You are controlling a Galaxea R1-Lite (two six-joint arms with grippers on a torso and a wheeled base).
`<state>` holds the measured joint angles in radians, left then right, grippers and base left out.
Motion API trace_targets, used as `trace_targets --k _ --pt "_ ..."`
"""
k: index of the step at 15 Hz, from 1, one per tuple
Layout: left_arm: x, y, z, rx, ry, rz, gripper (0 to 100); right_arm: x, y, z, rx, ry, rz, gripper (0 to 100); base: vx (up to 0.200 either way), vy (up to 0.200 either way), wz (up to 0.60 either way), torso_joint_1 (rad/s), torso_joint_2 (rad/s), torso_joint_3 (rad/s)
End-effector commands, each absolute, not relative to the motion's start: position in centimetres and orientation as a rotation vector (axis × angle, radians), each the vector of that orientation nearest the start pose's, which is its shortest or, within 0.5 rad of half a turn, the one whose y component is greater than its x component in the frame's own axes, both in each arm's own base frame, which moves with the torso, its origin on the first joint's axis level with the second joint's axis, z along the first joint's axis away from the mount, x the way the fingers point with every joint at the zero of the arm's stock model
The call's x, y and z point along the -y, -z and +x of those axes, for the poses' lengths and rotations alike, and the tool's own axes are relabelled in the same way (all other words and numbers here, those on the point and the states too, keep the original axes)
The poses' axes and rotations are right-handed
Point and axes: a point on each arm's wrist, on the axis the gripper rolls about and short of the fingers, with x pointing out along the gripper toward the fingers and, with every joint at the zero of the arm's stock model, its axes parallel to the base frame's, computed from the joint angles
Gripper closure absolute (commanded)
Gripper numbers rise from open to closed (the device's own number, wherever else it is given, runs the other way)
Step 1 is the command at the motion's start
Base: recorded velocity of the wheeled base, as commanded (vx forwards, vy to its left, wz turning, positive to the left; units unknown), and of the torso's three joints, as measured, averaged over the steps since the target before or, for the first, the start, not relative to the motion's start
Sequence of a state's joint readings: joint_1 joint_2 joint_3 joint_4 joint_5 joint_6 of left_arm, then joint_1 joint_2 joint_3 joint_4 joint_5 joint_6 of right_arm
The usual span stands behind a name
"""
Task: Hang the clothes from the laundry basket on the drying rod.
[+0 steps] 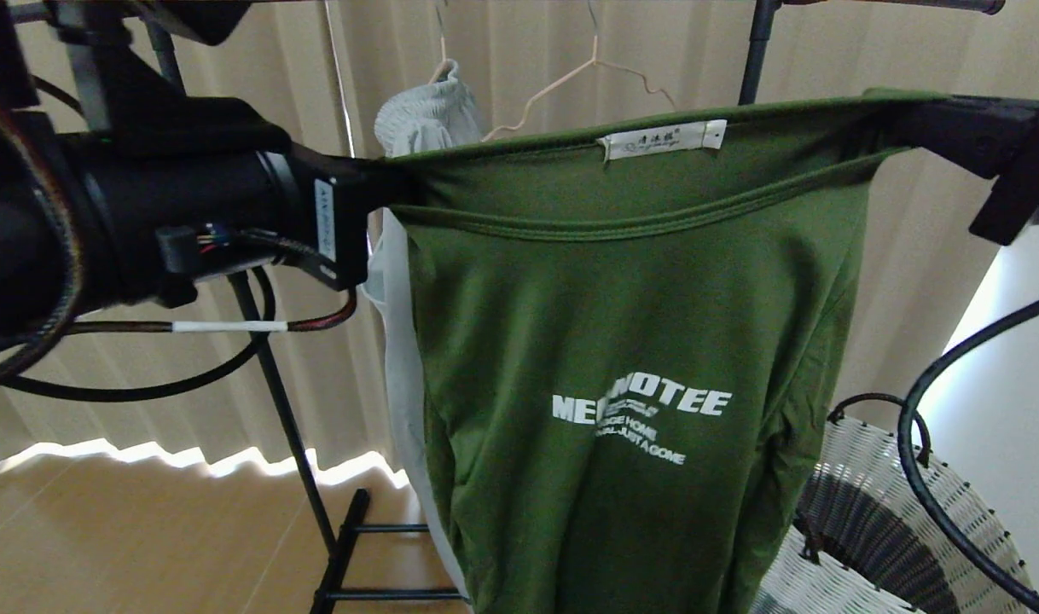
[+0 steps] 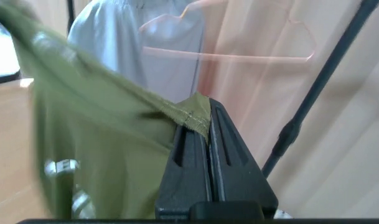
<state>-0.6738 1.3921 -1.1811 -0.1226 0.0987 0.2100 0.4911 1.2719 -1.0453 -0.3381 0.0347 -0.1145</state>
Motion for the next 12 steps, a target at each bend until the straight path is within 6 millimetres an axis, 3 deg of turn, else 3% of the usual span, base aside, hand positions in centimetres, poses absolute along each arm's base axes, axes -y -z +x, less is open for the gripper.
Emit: trace_targets --k 1,4,12 --pt "12.6 -33.8 15.6 0.014 0.654 0.218 100 -10.2 -32.1 19.2 0.101 -0.514 -0.096 100 0.0 0.0 0.0 0.0 0.0 0.0" --pt "13.0 -32.8 15.7 0.022 0.663 0.192 100 -9.9 -31.3 18.6 0.08 -0.518 -0.101 100 0.0 0.0 0.0 0.0 0.0 0.0" --pt "12.5 -32.3 15.1 0.024 0.655 0.193 100 -10.2 -30.2 19.2 0.042 -0.526 -0.11 100 0.0 0.0 0.0 0.0 0.0 0.0"
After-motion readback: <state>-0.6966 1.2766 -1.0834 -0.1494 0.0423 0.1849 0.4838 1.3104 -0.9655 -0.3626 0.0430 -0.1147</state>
